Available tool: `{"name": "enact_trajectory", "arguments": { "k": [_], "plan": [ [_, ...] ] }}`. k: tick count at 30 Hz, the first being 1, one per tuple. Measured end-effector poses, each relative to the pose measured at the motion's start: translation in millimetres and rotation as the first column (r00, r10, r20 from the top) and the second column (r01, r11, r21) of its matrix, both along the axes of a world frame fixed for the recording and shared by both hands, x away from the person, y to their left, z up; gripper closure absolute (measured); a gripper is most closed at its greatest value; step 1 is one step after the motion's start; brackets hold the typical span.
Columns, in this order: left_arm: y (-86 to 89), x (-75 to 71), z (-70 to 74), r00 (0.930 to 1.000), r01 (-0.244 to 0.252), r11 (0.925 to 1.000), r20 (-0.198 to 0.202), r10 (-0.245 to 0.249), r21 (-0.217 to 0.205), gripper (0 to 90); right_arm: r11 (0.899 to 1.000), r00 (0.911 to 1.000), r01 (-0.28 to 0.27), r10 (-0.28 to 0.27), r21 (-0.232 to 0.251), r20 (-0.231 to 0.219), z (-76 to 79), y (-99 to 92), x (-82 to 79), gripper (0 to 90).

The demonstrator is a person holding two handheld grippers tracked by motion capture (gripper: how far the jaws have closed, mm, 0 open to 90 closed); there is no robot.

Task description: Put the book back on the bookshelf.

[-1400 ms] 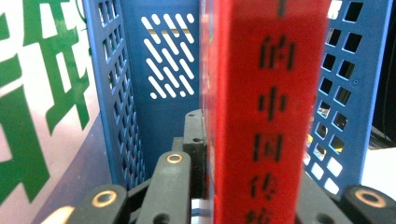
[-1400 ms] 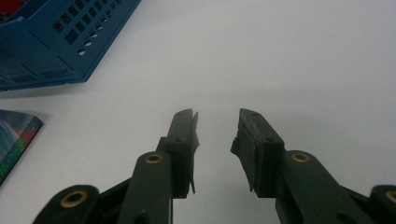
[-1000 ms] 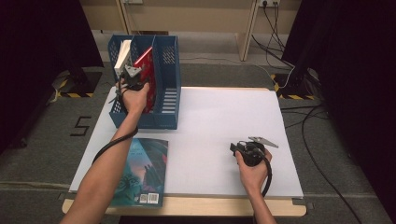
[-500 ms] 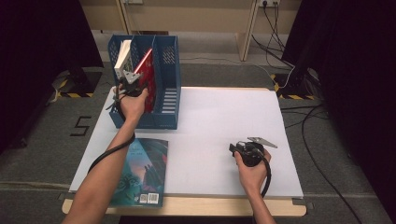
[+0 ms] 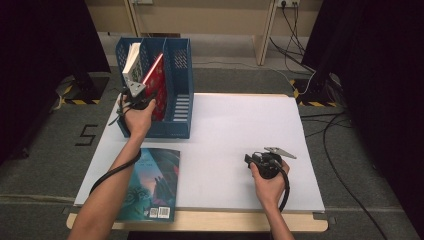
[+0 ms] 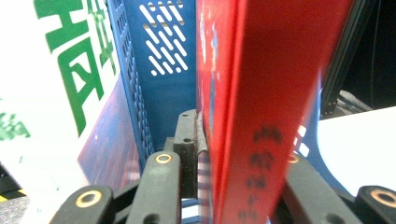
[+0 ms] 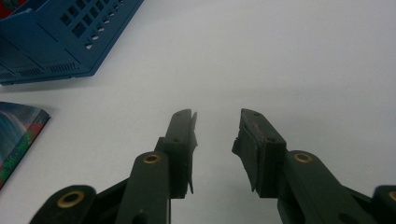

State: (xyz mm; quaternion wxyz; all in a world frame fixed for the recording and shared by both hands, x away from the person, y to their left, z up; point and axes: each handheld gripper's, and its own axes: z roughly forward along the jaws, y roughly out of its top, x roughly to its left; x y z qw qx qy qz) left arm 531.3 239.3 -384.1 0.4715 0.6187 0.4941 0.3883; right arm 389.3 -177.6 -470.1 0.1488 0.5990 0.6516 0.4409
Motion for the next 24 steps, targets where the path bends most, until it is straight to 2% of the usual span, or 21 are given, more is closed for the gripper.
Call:
{"name": "enact_trajectory", "arguments": {
  "k": [6,10,17,24],
  "plan": [
    [0.4,-8.9,1.9,0.9999,0.011,0.9998,0.003,-0.011,-0.017,69.9,1.0,1.0,0.0,0.0,0.001,0.001,0.1,0.2,0.0,65.1],
    [-0.8,-7.0,1.4,0.9999,0.012,0.9997,-0.006,-0.012,-0.02,70.4,1.0,1.0,-0.002,0.002,0.005,-0.005,0.0,0.8,0.1,64.9],
    [-3.6,-2.0,2.3,0.9991,-0.032,0.9994,-0.027,0.032,-0.007,78.2,1.0,0.9999,-0.004,0.004,0.005,-0.009,-0.7,0.5,0.7,64.6],
    [-9.2,0.9,2.2,0.9977,-0.066,0.9977,-0.017,0.066,-0.01,79.6,1.0,0.9999,-0.01,0.01,0.001,-0.006,-0.5,1.4,0.6,64.7]
  ]
}}
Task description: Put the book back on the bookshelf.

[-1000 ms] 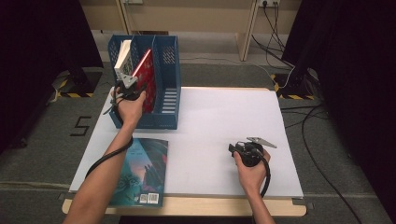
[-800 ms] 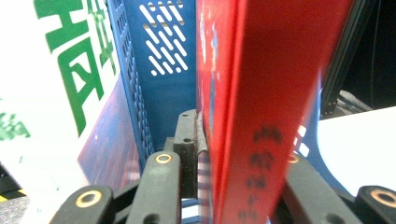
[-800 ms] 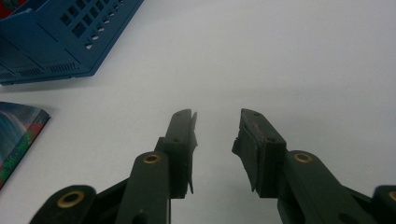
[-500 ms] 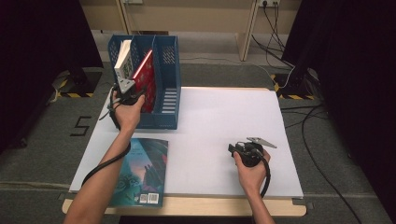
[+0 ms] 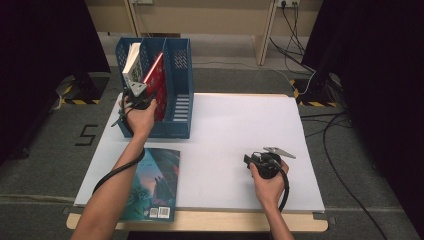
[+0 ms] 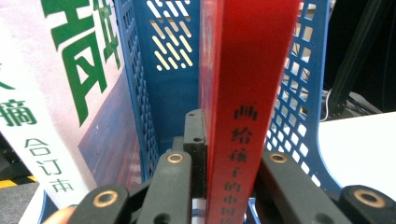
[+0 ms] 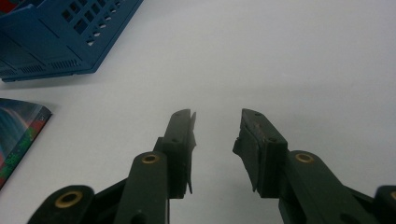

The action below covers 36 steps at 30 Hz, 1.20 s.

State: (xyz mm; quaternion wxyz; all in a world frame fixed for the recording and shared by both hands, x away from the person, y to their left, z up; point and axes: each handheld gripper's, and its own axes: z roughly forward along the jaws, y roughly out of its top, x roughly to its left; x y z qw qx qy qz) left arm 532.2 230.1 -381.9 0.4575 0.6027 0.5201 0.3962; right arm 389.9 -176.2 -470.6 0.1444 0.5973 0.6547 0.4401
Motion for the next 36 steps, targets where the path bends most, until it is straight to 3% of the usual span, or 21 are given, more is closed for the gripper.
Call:
{"name": "enact_trajectory", "arguments": {
  "k": [5,9,19,36],
  "plan": [
    [-1.8,2.5,-0.5,0.9999,0.005,1.0,0.013,-0.005,0.008,79.8,1.0,1.0,0.002,-0.002,0.001,-0.002,-0.3,-0.7,0.0,64.7],
    [1.9,6.5,1.9,0.9999,-0.005,0.9998,0.014,0.005,-0.017,79.8,1.0,1.0,0.002,-0.002,-0.001,-0.001,-0.7,-0.8,0.2,64.7],
    [2.9,20.2,6.8,0.9996,-0.019,0.9995,0.02,0.019,-0.027,79.8,1.0,1.0,0.002,-0.002,-0.001,-0.001,-0.2,-0.9,0.2,64.8],
    [-10.1,42.7,3.2,0.9991,-0.029,0.9988,0.029,0.03,-0.041,79.6,1.0,1.0,-0.003,0.003,0.002,-0.005,-1.5,-1.1,1.3,64.8]
  ]
}}
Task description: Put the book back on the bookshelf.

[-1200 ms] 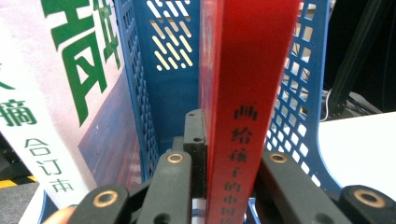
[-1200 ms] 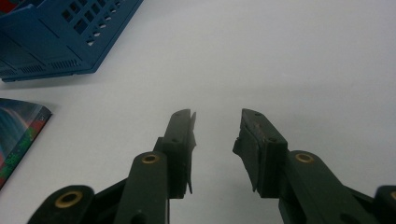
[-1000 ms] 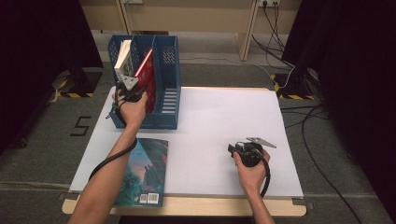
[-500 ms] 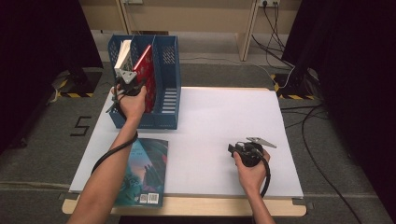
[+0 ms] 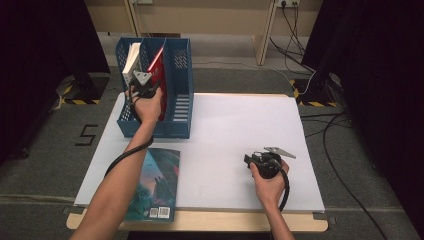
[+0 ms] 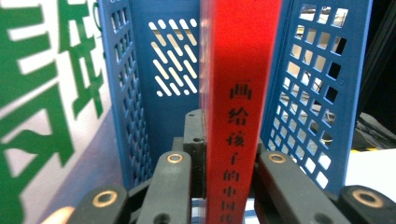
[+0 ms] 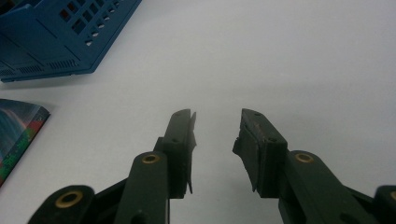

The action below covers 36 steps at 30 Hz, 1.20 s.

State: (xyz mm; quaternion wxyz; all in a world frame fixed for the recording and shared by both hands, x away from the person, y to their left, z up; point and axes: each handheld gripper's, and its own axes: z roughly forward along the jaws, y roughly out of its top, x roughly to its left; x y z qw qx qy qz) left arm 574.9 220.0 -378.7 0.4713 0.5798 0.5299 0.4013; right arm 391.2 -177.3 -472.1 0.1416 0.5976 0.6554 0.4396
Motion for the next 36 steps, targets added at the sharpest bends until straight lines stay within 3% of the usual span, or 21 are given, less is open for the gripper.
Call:
{"name": "enact_trajectory", "arguments": {
  "k": [20,29,36],
  "plan": [
    [-2.0,11.2,0.2,0.9989,0.016,0.9998,-0.045,-0.015,0.008,77.0,1.0,1.0,-0.004,0.004,0.005,-0.005,-0.1,0.7,-0.1,64.3],
    [-2.7,-0.2,6.2,0.9998,0.019,0.9991,0.009,-0.02,0.038,62.5,1.0,1.0,0.001,-0.001,0.005,-0.002,0.7,0.3,-0.7,63.8],
    [0.9,-8.3,8.2,0.9997,0.018,0.9998,0.013,-0.018,0.012,55.2,1.0,1.0,0.002,-0.002,0.004,-0.001,1.3,0.7,-1.5,63.6]
  ]
}}
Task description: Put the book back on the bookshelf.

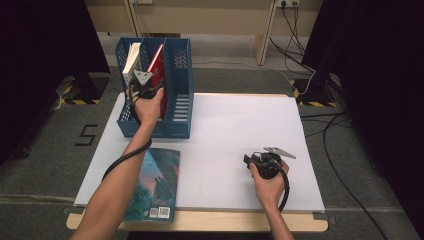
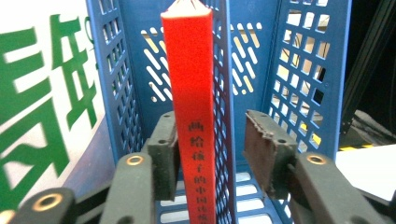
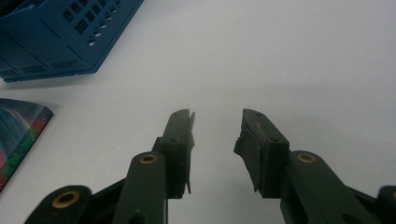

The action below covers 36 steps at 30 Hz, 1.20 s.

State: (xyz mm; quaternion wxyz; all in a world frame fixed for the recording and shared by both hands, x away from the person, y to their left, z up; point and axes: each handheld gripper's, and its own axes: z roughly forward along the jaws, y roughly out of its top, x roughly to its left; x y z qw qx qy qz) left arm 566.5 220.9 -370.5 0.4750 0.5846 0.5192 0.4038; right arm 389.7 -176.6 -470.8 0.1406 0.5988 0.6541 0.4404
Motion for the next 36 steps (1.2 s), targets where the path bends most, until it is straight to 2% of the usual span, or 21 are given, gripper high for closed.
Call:
{"name": "enact_trajectory", "arguments": {
  "k": [5,8,12,20,33,36],
  "plan": [
    [3.5,-6.5,1.0,1.0,0.001,1.0,0.005,-0.001,-0.003,56.4,1.0,1.0,-0.003,0.003,-0.005,0.0,-0.7,0.6,0.1,63.6],
    [5.9,-7.8,0.9,0.9999,0.005,0.9999,-0.009,-0.005,-0.01,69.2,1.0,1.0,-0.002,0.002,0.0,-0.004,-0.9,0.8,0.4,63.6],
    [3.3,-6.6,3.1,0.9997,0.007,0.9999,-0.023,-0.007,-0.008,77.7,1.0,1.0,-0.002,0.002,-0.001,-0.002,-0.9,1.0,0.2,63.6],
    [5.9,-2.9,7.2,0.9992,-0.004,0.9995,-0.041,0.006,0.03,79.4,1.0,1.0,-0.003,0.003,0.001,-0.004,-1.1,0.6,0.5,63.6],
    [2.1,-3.0,8.5,0.9996,-0.012,0.9956,-0.025,0.014,0.093,79.2,1.0,1.0,0.0,0.0,-0.001,-0.005,-1.4,-0.3,0.8,63.6],
    [2.2,-4.0,9.2,0.9997,-0.018,0.9928,-0.016,0.02,0.118,79.3,1.0,1.0,-0.006,0.006,-0.001,-0.006,-1.6,0.1,0.9,63.6]
  ]
}}
